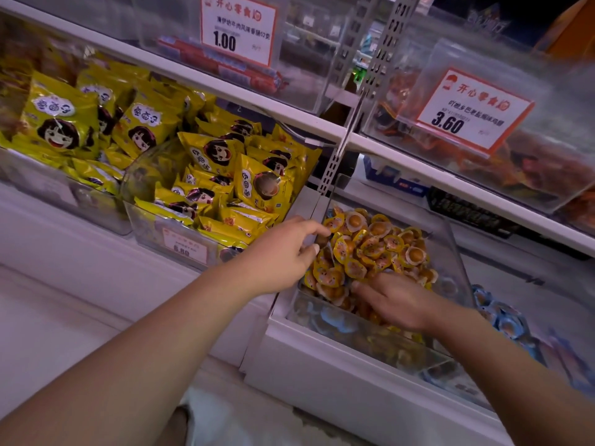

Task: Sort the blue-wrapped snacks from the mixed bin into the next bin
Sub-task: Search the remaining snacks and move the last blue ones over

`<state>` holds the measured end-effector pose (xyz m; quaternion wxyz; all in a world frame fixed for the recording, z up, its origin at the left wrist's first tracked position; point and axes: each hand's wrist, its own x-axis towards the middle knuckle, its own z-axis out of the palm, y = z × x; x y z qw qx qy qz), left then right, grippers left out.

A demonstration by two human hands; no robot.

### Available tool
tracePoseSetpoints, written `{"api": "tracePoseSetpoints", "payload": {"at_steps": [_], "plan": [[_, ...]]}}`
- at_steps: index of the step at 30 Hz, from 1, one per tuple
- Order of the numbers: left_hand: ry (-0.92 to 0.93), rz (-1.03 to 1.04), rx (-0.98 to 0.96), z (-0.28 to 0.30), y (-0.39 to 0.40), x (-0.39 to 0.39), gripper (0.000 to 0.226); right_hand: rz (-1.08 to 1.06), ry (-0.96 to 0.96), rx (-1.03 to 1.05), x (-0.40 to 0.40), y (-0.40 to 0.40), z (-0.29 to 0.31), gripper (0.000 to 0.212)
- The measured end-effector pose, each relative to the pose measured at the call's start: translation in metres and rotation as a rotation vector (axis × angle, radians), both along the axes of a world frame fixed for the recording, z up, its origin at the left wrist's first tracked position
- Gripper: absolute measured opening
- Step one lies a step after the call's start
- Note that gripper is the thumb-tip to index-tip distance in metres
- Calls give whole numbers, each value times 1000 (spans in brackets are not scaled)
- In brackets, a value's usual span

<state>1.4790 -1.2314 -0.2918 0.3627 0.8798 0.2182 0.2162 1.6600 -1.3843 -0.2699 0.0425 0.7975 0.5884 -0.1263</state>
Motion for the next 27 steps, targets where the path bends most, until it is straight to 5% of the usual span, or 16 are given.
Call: {"api": "tracePoseSetpoints", "payload": {"at_steps": [4, 8, 11, 15, 23, 27], "plan": [[-3, 3, 10, 0, -1, 0, 34, 92, -99, 148, -21, 15, -10, 40], [-10, 10, 18, 0, -1, 0, 34, 39, 405, 96, -45, 30, -16, 43], [-11, 12, 18, -1, 0, 1, 34, 40, 464, -84, -43, 35, -26, 39], [-23, 12, 20, -3, 0, 2, 33, -179, 659, -47, -37, 45, -33, 43], [-26, 21, 23, -4, 0, 3, 33, -149, 750, -39, -53, 51, -28, 56], [-20, 15, 19, -4, -1, 2, 33, -132, 682, -6, -52, 46, -26, 43]]}}
